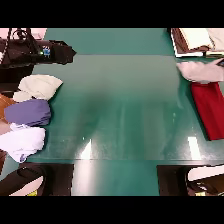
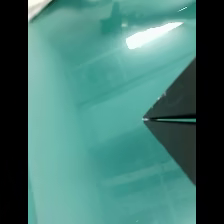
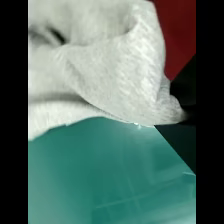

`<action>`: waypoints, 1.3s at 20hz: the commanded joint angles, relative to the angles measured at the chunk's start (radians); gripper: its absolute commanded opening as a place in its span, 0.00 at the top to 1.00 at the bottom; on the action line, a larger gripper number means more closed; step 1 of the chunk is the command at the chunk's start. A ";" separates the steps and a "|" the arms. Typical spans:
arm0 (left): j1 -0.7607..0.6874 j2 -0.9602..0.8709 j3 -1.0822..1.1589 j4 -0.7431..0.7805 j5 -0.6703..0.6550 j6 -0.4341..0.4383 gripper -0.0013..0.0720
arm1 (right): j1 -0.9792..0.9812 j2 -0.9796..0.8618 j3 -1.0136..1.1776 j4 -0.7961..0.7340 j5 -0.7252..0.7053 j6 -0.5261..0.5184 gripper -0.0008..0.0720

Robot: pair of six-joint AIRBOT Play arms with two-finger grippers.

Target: Fold the shirts.

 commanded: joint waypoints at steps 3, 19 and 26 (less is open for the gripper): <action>-0.003 0.000 0.000 -0.004 0.015 -0.002 0.95 | -0.090 0.019 0.001 0.006 -0.013 0.006 0.97; -0.003 0.000 0.000 -0.003 0.008 0.011 0.95 | -0.251 0.304 -0.070 0.000 0.272 -0.027 0.97; -0.003 0.000 -0.001 -0.002 -0.018 0.011 0.95 | -0.368 0.454 -0.459 -0.188 0.243 -0.031 0.88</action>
